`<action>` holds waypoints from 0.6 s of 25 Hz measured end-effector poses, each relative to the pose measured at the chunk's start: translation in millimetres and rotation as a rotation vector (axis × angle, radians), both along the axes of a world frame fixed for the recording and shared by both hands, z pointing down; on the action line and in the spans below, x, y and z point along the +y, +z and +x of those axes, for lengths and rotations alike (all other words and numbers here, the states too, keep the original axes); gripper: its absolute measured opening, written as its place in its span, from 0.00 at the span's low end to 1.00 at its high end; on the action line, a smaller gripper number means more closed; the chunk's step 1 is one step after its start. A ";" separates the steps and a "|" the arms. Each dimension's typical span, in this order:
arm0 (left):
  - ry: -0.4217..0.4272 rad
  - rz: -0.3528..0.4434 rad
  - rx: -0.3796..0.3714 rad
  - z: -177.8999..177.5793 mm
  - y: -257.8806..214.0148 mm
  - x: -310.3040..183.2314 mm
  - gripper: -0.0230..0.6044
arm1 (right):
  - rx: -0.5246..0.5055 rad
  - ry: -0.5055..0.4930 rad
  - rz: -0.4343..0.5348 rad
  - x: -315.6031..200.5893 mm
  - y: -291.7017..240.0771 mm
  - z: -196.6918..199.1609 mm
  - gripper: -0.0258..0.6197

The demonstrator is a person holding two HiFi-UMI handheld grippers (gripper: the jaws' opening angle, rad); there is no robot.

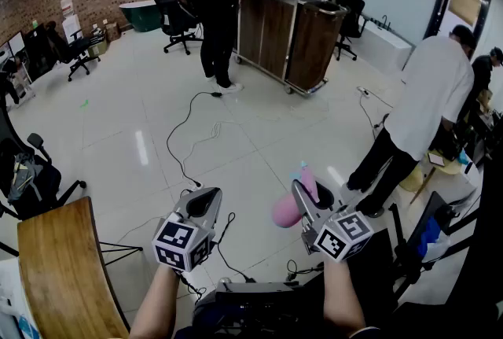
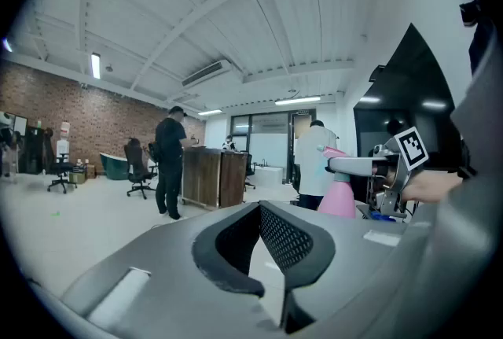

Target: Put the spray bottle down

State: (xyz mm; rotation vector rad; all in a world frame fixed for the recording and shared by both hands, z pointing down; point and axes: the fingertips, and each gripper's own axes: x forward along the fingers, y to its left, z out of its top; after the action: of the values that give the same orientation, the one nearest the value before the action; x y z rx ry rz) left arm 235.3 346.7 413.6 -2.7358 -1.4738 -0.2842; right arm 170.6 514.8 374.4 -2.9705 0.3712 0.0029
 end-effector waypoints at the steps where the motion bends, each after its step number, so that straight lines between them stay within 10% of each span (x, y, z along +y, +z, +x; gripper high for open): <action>1: -0.011 -0.001 0.003 0.0 -0.6 -1.7 0.05 | 0.003 -0.005 0.000 0.0 0.5 1.3 0.24; 15: -0.272 0.011 0.006 -22.2 1.0 -71.9 0.05 | 0.014 -0.269 -0.015 -58.5 5.4 24.6 0.24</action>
State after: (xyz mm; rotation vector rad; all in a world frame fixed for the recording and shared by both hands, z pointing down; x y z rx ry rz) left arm 213.0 274.8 414.6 -2.9223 -1.0914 -0.2874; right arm 195.3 456.2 379.8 -2.9111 0.7716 -0.0082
